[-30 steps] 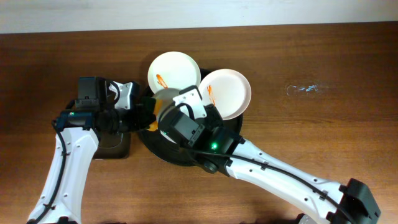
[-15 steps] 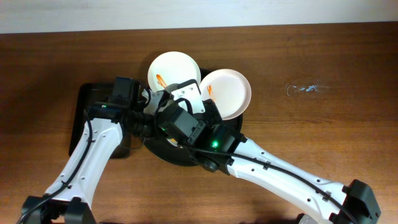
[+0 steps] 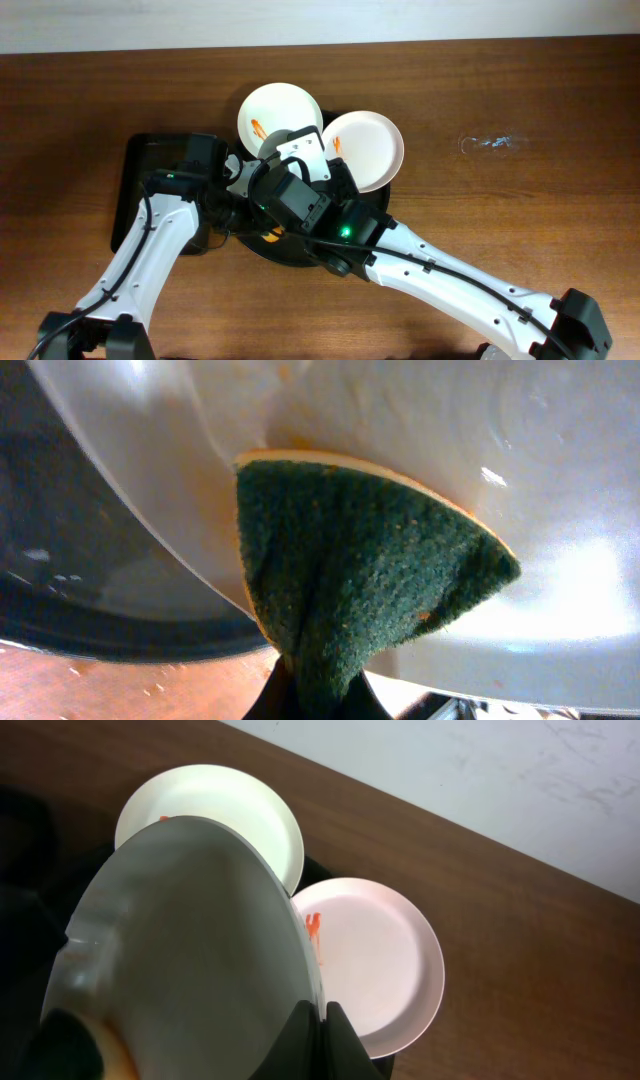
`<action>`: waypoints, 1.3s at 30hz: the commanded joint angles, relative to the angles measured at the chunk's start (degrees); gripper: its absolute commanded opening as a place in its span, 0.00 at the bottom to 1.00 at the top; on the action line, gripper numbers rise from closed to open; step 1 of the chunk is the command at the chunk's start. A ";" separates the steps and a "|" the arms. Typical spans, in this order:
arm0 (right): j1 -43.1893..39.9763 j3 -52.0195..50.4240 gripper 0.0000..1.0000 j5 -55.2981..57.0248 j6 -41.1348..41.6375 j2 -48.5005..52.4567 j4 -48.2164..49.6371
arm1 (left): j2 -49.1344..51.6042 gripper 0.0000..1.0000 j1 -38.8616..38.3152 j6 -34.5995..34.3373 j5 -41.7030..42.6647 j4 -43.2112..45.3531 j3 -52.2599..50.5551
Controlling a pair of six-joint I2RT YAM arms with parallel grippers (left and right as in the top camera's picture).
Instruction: Clean dirty plates on tray and stack at the side
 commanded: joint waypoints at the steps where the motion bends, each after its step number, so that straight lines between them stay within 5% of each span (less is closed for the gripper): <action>1: 0.17 1.62 0.04 1.57 0.94 -0.79 0.52 | 0.26 0.00 -0.22 -1.75 -3.89 4.11 -0.31; 10: 0.17 1.62 0.04 1.55 0.94 -1.77 0.50 | 0.26 0.00 2.27 -4.26 -7.76 11.67 -0.28; 15: 0.15 1.62 0.04 1.57 0.94 -1.77 0.57 | 0.26 0.00 2.05 -3.34 -6.97 2.40 -0.28; 22: 0.15 1.62 0.04 1.57 0.94 -1.75 0.55 | 0.26 0.00 -2.12 4.11 15.50 -4.07 -0.28; 28: 0.17 1.62 0.04 1.57 0.94 -1.77 0.55 | 2.32 0.00 -2.10 3.69 8.59 -3.39 -0.28; 39: 0.26 1.62 0.04 1.57 0.94 -1.77 0.09 | 8.59 0.00 3.41 0.00 9.33 8.85 -0.15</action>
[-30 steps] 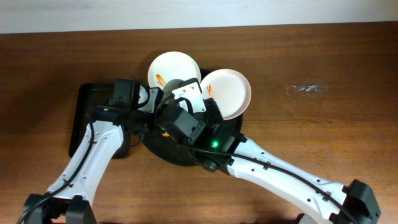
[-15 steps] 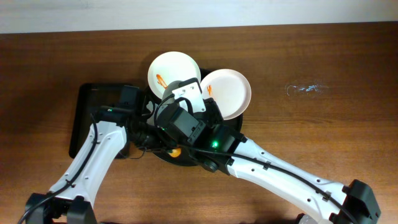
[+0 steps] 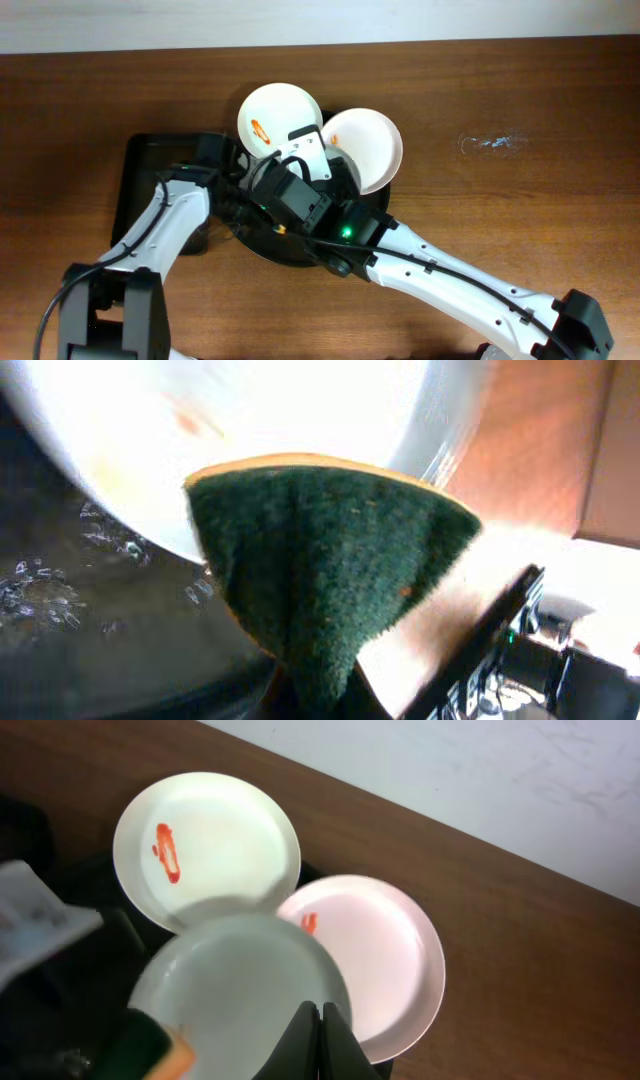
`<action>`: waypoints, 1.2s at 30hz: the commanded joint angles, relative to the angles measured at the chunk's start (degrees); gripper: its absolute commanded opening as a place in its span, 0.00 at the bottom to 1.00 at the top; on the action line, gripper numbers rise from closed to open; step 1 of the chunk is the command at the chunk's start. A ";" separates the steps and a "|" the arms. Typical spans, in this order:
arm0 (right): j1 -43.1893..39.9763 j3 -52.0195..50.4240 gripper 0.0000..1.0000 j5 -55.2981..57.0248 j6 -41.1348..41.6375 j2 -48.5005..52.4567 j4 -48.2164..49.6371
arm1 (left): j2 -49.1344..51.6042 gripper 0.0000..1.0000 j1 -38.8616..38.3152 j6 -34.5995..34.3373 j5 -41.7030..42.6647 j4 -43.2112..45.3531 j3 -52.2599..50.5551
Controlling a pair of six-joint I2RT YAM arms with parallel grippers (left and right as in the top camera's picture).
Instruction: Clean dirty plates on tray and stack at the side
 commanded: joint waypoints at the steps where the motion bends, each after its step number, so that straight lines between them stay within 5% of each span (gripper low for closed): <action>1: 0.26 1.62 0.04 0.98 0.87 -1.53 -0.46 | 0.02 0.00 3.69 -1.70 1.14 1.18 0.20; 5: 0.02 1.62 0.04 -1.22 2.47 -1.53 -2.60 | 0.02 0.00 4.85 -1.68 1.03 0.81 0.20; 12: -13.81 1.44 0.18 -37.05 7.15 -1.51 -10.29 | 0.02 0.00 0.28 -1.73 -3.19 0.20 0.17; 15: -20.98 1.03 0.62 -43.52 7.13 -1.38 -13.46 | 0.04 0.00 -3.96 -2.89 -7.43 0.48 0.17; 17: -25.57 0.07 0.71 -48.52 6.45 -0.48 -14.88 | 0.04 0.00 -6.62 -4.22 -10.60 2.19 0.17; 25: -29.00 -4.87 0.70 -55.91 3.21 8.11 -11.89 | 0.09 0.00 -10.01 -7.08 -17.49 8.66 0.17; 36: -28.22 -8.57 0.55 -54.42 3.50 12.76 -8.59 | 0.11 0.00 -10.01 -7.04 -19.74 9.60 0.17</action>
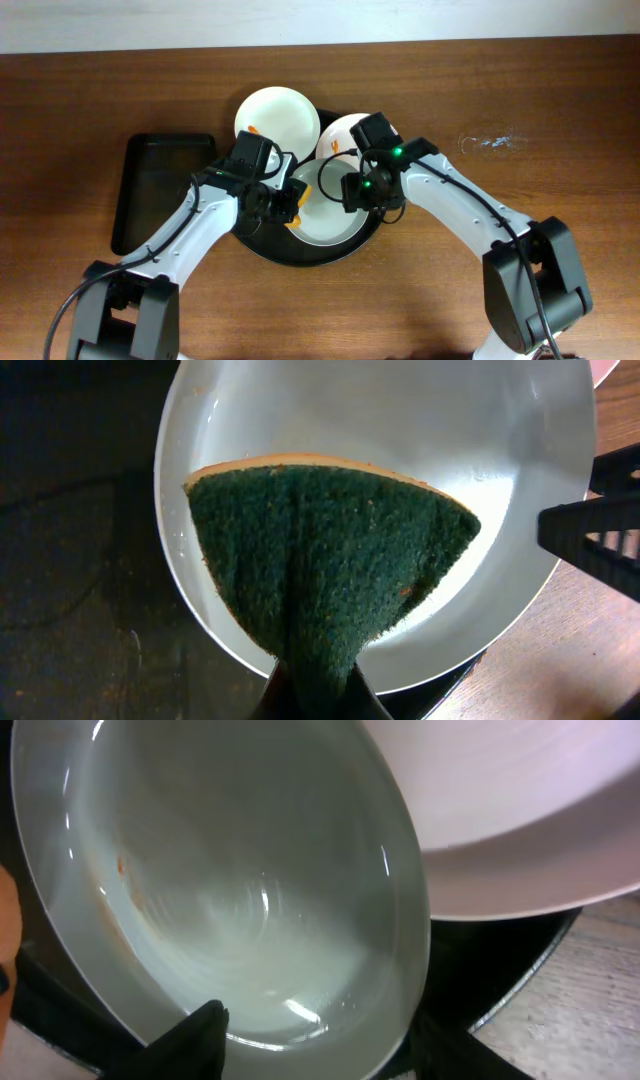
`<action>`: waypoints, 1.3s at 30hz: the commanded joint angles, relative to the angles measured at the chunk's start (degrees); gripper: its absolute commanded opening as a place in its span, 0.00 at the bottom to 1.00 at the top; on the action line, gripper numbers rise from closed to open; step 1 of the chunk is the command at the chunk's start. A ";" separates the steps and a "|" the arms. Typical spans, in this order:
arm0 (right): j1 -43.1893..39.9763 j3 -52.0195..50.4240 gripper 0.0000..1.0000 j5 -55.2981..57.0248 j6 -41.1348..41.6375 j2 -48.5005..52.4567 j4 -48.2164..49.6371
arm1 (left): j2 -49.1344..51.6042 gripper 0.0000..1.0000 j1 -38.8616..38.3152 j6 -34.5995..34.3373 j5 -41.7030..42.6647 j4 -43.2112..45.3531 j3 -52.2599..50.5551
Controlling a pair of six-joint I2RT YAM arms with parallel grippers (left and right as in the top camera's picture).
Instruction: Clean dirty plates on tray and stack at the side
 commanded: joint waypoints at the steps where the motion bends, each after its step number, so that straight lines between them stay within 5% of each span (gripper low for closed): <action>1: 0.39 -3.52 0.52 0.70 0.22 0.52 1.62 | 0.11 0.00 -0.02 -0.50 -0.42 0.96 0.15; 6: 0.74 -6.88 0.42 0.50 1.27 0.52 5.38 | 0.11 0.00 -0.09 -0.52 -1.44 1.55 0.15; 10: 1.57 -6.88 0.04 0.66 1.31 0.52 6.05 | 0.11 0.00 -0.09 -0.46 -2.16 1.51 0.15; 24: 2.69 -6.88 0.04 0.72 4.28 0.07 5.92 | 0.85 0.00 -2.05 -0.57 -2.75 2.86 -5.14; 39: 3.48 -6.88 0.04 0.68 4.26 0.04 6.84 | 8.20 0.00 -10.19 -15.74 -9.03 9.86 -8.90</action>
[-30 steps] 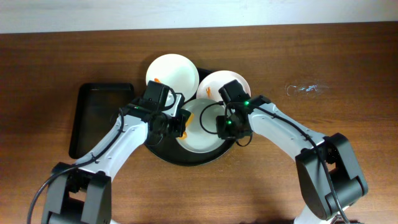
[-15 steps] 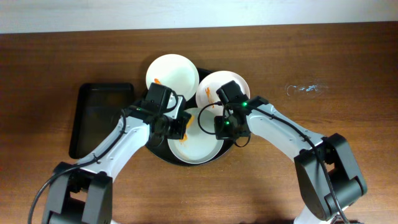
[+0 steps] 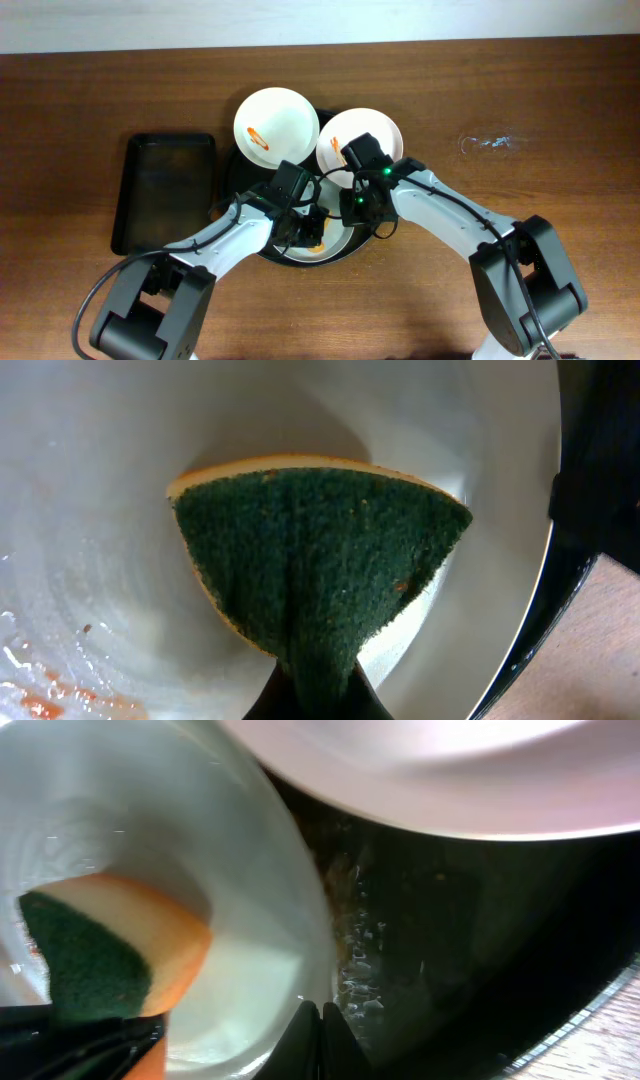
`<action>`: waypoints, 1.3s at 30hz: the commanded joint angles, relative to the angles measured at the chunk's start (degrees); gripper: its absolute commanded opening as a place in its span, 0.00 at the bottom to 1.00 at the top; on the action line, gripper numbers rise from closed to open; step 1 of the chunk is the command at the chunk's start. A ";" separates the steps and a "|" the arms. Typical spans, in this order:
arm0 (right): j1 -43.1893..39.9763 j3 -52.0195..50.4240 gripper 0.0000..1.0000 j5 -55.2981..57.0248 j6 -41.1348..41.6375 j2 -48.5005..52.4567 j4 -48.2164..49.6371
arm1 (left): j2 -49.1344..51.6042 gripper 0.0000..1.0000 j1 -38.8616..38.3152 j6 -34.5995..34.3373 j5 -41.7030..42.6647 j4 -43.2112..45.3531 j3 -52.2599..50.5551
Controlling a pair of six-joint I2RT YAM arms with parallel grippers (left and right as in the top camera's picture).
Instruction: Clean dirty plates on tray and stack at the side
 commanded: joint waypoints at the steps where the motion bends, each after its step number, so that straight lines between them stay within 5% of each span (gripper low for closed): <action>1: 0.35 -0.20 0.04 -0.85 0.28 -0.15 0.15 | 3.30 0.00 -0.15 -3.43 -6.56 -0.55 -1.53; 23: 0.26 -0.20 0.04 -2.82 0.31 -0.13 -1.40 | 4.33 0.00 2.01 0.72 -10.99 -0.81 -1.14; 28: 0.26 -0.20 0.04 -2.82 0.35 -0.13 -1.75 | 4.39 0.00 2.01 7.80 -16.68 -6.97 0.83; 39: 0.26 -0.20 0.04 -2.78 0.79 -0.11 -0.24 | 12.96 0.00 0.39 7.54 -10.51 -5.81 0.61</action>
